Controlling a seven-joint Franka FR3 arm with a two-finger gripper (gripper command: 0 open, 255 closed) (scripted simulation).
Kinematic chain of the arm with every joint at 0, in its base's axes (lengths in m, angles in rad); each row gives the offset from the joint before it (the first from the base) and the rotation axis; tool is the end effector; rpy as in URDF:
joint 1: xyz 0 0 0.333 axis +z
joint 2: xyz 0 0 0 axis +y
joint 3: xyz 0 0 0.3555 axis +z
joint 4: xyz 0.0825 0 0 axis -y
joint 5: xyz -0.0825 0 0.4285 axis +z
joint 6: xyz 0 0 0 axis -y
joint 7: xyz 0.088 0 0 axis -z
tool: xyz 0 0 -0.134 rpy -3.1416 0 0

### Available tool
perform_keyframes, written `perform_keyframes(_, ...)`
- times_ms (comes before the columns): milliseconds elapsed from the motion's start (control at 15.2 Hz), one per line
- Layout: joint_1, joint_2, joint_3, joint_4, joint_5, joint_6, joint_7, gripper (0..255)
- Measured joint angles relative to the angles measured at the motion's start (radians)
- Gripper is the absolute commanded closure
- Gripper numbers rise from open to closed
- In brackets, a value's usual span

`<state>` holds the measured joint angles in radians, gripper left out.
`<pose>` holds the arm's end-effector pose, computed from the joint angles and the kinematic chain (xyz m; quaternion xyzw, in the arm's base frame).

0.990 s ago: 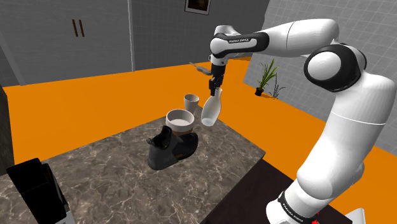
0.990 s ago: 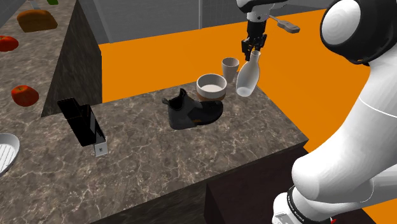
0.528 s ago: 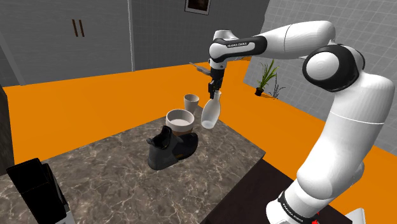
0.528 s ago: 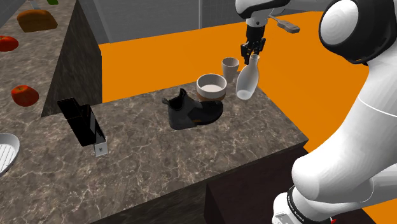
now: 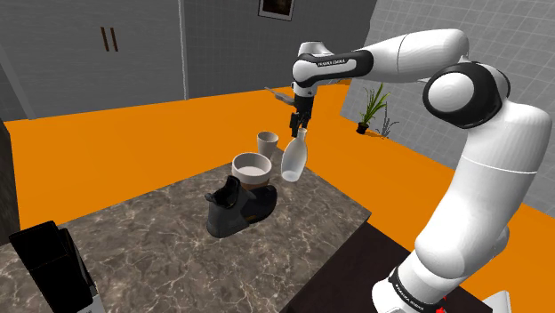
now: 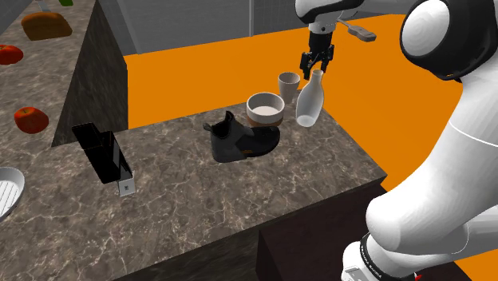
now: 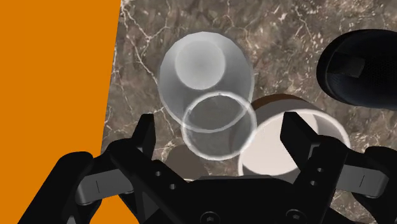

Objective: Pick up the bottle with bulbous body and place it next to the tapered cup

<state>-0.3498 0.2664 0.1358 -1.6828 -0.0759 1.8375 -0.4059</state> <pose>0.6557 -0.1576 0.4311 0.9927 0.1062 -0.0574 0.0006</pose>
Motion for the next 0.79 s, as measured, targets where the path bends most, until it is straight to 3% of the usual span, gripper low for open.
perform_keyframes(462,0.003,0.0,0.002,0.116,0.002,-0.115,-0.004,0)
perform_keyframes(792,0.005,0.001,0.003,0.128,0.002,-0.127,-0.002,0)
